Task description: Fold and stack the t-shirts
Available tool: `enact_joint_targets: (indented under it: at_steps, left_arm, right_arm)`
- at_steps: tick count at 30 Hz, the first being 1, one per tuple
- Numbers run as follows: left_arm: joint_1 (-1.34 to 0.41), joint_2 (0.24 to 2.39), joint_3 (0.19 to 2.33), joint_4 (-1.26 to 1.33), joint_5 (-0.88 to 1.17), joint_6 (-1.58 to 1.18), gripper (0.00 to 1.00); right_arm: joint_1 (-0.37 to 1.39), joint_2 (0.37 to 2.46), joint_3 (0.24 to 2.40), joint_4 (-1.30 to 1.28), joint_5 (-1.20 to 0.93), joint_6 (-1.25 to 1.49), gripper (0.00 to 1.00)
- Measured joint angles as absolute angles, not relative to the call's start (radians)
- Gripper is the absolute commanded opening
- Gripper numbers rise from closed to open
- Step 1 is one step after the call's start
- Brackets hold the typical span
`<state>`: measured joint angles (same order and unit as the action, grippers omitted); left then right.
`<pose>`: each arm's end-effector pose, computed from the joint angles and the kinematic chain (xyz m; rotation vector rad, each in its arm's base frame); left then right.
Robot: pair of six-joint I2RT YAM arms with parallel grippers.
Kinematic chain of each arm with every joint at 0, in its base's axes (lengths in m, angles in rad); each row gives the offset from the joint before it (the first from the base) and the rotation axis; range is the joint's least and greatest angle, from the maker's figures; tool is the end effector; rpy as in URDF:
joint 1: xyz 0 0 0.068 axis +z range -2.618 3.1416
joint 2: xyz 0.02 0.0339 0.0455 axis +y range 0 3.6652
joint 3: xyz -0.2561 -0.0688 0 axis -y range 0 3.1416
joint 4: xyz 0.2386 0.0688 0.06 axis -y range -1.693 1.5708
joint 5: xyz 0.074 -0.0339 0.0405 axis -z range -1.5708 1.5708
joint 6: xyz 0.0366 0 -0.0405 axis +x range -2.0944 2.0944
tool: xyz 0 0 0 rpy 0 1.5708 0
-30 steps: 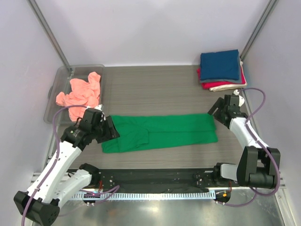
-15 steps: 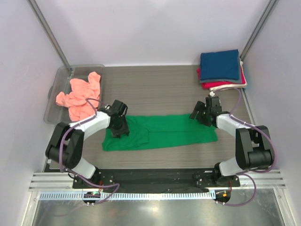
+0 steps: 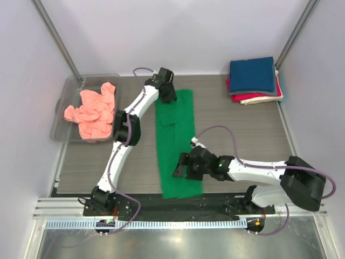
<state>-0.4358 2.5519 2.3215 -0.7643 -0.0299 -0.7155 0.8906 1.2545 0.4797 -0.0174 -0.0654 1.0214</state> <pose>0.4892 -0.2266 0.1671 -0.3761 2.5884 -0.3891 0.1431 0.1806 0.1542 0.1347 2.5898 0.9179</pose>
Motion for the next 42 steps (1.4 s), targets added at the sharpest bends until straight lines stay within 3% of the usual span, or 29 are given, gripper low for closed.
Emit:
enact_joint_targets:
  at_steps: [3, 5, 9, 17, 24, 31, 35, 42]
  left_arm:
    - [-0.432, 2.769, 2.7, -0.756, 0.073, -0.696, 0.51]
    - [-0.43, 2.751, 2.666, -0.743, 0.121, -0.689, 0.65]
    - [-0.425, 2.504, 2.308, -0.684, 0.166, -0.635, 0.77]
    - [-0.383, 2.024, 2.149, -0.748, 0.123, -0.557, 0.78]
    - [-0.361, 1.468, 1.541, -0.708, 0.062, -0.551, 0.77]
    - [-0.371, 1.225, 0.975, -0.663, 0.111, -0.606, 0.75]
    - [-0.376, 1.084, 0.847, -0.671, 0.14, -0.63, 0.75]
    - [-0.377, 0.936, 0.821, -0.667, 0.152, -0.649, 0.75]
  right_arm:
    - [1.065, 1.303, 0.628, -0.136, -0.047, 1.066, 0.81]
    - [1.079, 1.306, 0.74, -0.207, 0.005, 1.061, 0.82]
    - [1.05, 1.251, 0.889, -0.309, 0.133, 0.995, 0.84]
    - [0.738, 1.328, 1.014, -0.392, 0.17, 0.803, 0.84]
    - [0.545, 1.748, 1.322, -0.413, 0.112, 0.635, 0.83]
    - [0.474, 2.109, 1.639, -0.458, 0.103, 0.536, 0.81]
    - [0.46, 2.243, 1.77, -0.489, 0.115, 0.485, 0.81]
    - [0.44, 2.445, 2.083, -0.512, 0.104, 0.429, 0.81]
